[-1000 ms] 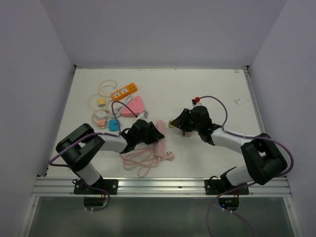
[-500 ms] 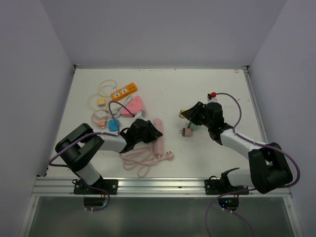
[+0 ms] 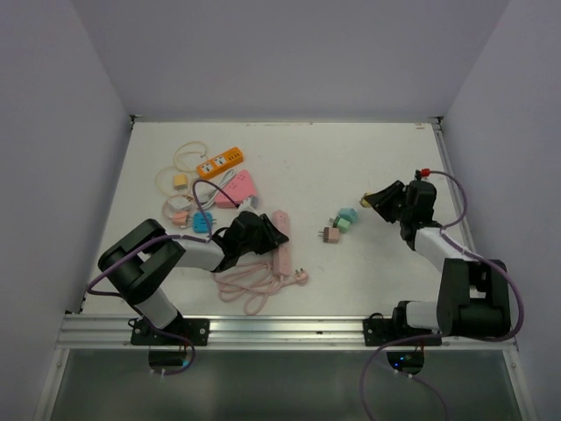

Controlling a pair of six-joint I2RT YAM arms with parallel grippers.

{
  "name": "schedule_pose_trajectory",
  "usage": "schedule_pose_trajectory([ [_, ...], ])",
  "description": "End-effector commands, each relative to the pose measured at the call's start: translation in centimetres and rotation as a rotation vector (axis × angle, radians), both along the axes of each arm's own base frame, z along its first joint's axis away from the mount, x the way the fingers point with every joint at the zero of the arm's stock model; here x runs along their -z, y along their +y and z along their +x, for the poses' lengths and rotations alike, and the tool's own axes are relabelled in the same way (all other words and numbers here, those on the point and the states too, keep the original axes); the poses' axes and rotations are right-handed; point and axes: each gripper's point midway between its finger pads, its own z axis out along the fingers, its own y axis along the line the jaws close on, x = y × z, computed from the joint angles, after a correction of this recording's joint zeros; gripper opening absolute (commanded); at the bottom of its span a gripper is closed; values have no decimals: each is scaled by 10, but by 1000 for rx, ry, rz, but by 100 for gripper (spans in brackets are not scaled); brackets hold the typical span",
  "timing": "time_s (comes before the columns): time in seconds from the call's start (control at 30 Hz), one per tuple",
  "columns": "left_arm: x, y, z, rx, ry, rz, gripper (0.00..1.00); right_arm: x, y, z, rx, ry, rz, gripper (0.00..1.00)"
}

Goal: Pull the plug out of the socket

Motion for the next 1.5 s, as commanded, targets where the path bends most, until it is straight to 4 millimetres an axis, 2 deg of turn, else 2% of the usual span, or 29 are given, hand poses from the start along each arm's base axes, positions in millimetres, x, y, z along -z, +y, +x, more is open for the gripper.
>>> schedule_pose_trajectory([
  [0.0, 73, 60, -45, 18, 183, 284, 0, 23, 9, -5, -66, 52, 48, 0],
  [0.1, 72, 61, -44, 11, 178, 288, 0, 41, 13, -7, -91, 95, 68, 6],
  [0.2, 71, 62, -43, 11, 173, 291, 0, 48, 18, -8, -115, 113, 88, 20],
  [0.3, 70, 66, -39, 6, 169, 311, 0, 52, 18, -11, -116, 130, 88, 38],
  [0.33, 71, 70, -40, 3, 178, 328, 0, 49, 17, -11, -119, 126, 72, 53],
  [0.4, 66, 78, -32, -13, 155, 352, 0, 52, 12, -16, -101, 162, 45, 66],
  [0.43, 65, 84, -31, -20, 159, 375, 0, 45, 9, -15, -98, 148, 24, 77],
  [0.53, 58, 100, -17, -47, 128, 432, 0, 41, -1, -21, -59, 183, -32, 89],
  [0.57, 53, 102, -9, -41, 104, 447, 0, 31, -4, -21, -49, 165, -45, 91],
  [0.63, 52, 113, -1, -58, 109, 480, 0, 25, -10, -27, -31, 191, -74, 95],
  [0.67, 50, 115, 8, -58, 96, 502, 0, 12, -11, -27, -24, 162, -82, 97],
  [0.73, 49, 123, 18, -65, 103, 526, 0, 1, -15, -32, -16, 160, -103, 99],
  [0.8, 45, 125, 31, -70, 94, 540, 5, -18, -16, -36, -16, 136, -123, 99],
  [0.87, 39, 130, 38, -87, 95, 552, 12, -25, -19, -45, -12, 150, -141, 99],
  [0.9, 36, 132, 42, -97, 94, 551, 15, -43, -20, -45, -5, 111, -150, 99],
  [0.97, 25, 132, 47, -100, 85, 539, 25, -54, -21, -52, -4, 108, -157, 99],
  [1.0, 21, 134, 46, -103, 87, 539, 31, -71, -21, -52, -3, 64, -164, 99],
  [1.07, 4, 129, 48, -98, 49, 498, 49, -85, -19, -56, -7, 44, -160, 99],
  [1.1, -2, 128, 47, -97, 38, 486, 55, -99, -19, -54, -9, 13, -160, 99],
  [1.13, -15, 127, 48, -102, 8, 468, 66, -107, -18, -56, -9, -6, -160, 99],
  [1.17, -22, 127, 47, -97, -4, 459, 71, -111, -16, -58, -18, -4, -155, 99],
  [1.2, -28, 128, 44, -96, -8, 461, 75, -124, -14, -58, -26, -29, -149, 99],
  [1.23, -45, 128, 46, -106, -45, 442, 85, -132, -13, -59, -31, -42, -145, 99],
  [1.27, -52, 130, 45, -107, -59, 446, 90, -135, -12, -62, -37, -39, -141, 99],
  [1.3, -58, 134, 41, -108, -57, 455, 94, -149, -10, -62, -44, -66, -137, 99],
  [1.33, -79, 134, 43, -124, -103, 436, 99, -156, -10, -64, -49, -78, -145, 99],
  [1.4, -97, 142, 39, -131, -130, 453, 100, -175, -11, -69, -49, -106, -160, 99],
  [1.43, -123, 143, 42, -150, -187, 430, 100, -182, -14, -71, -44, -116, -181, 99],
  [1.47, -135, 148, 42, -160, -213, 445, 100, -185, -15, -76, -43, -107, -193, 99],
])
